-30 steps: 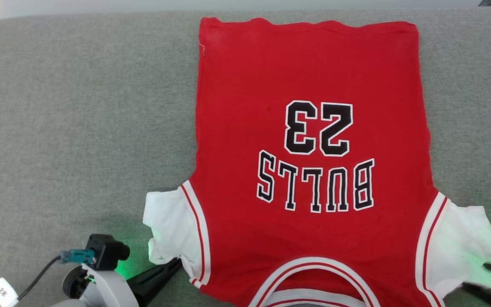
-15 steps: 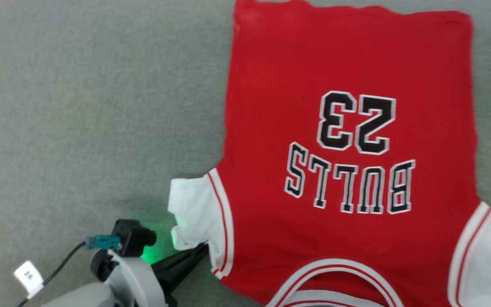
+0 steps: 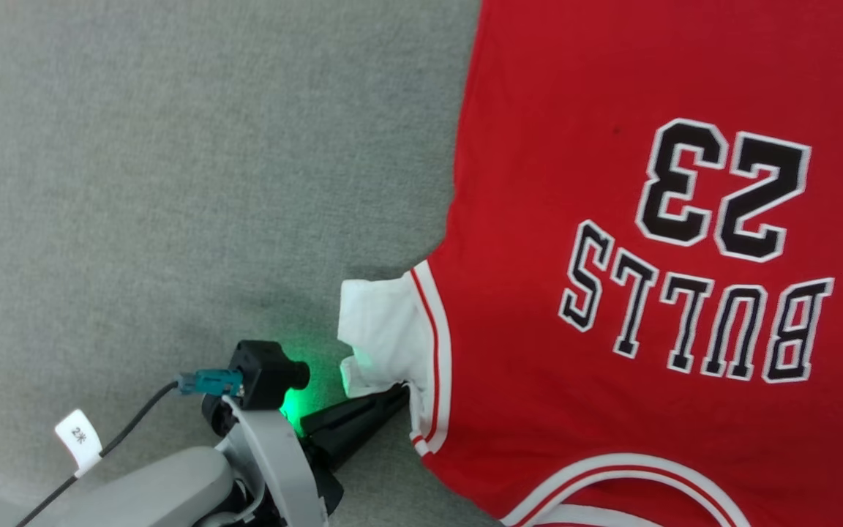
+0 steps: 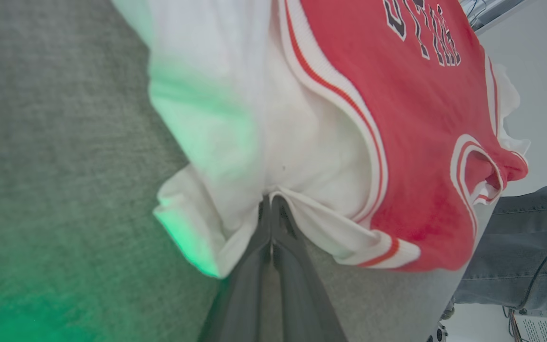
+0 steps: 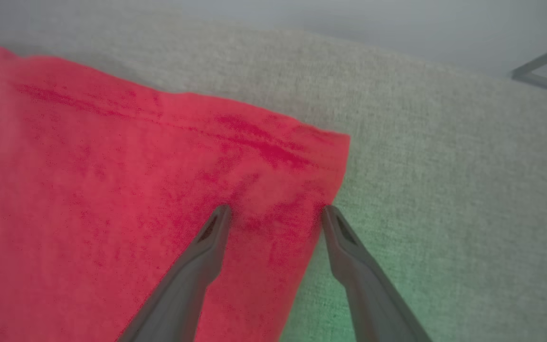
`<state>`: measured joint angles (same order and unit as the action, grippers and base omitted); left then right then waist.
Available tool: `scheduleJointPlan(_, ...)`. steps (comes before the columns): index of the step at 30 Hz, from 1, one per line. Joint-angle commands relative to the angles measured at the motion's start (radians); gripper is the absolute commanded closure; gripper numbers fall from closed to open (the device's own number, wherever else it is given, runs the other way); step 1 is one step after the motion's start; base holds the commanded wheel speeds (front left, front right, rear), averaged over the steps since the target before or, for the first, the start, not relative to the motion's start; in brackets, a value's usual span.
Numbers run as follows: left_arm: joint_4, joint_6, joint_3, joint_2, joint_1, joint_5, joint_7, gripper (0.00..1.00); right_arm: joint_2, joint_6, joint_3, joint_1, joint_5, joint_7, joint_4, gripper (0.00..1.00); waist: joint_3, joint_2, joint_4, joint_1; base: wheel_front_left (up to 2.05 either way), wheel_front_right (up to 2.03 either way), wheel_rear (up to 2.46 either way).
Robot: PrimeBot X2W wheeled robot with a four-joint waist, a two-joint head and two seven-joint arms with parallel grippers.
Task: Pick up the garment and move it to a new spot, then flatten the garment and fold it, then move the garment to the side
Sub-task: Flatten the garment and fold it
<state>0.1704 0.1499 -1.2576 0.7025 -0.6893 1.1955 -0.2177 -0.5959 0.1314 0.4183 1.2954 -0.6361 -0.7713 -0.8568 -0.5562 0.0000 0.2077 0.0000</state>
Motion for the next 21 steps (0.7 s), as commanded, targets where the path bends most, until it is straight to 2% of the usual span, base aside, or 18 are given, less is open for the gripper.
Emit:
scheduleJointPlan(1,0.087,-0.037,-0.021,-0.072,0.005,0.014,0.03,1.0,0.006,-0.002,-0.015,0.035,0.037,-0.023,-0.05,0.0,-0.046,0.0,0.035,0.0,0.0,0.0,0.0)
scheduleJointPlan(7,0.092,-0.041,-0.025,-0.071,-0.009,0.026,0.029,1.0,0.068,-0.001,-0.039,0.063,0.076,-0.08,-0.16,0.0,-0.057,0.0,0.033,0.0,0.0,0.0,0.0)
scheduleJointPlan(8,0.091,-0.041,-0.025,-0.071,-0.012,0.028,0.028,1.0,0.077,-0.001,-0.041,0.062,0.076,-0.083,-0.168,0.36,-0.057,0.0,0.031,0.0,0.0,0.0,0.0)
scheduleJointPlan(10,0.09,-0.042,-0.026,-0.072,-0.017,0.031,0.025,1.0,0.091,0.0,-0.03,0.056,0.074,-0.097,-0.167,1.0,-0.055,0.0,0.027,0.0,0.0,0.0,0.0)
scheduleJointPlan(16,0.082,-0.042,-0.019,-0.078,-0.009,0.06,-0.01,1.0,0.067,-0.001,-0.035,0.03,0.06,-0.065,-0.16,1.0,-0.009,0.0,0.016,0.0,0.0,0.0,0.0)
scheduleJointPlan(21,0.079,-0.036,0.006,-0.058,0.032,0.07,-0.032,1.0,0.032,-0.001,-0.01,-0.05,-0.002,-0.043,-0.087,1.0,0.09,0.0,0.004,0.0,0.0,0.0,0.0)
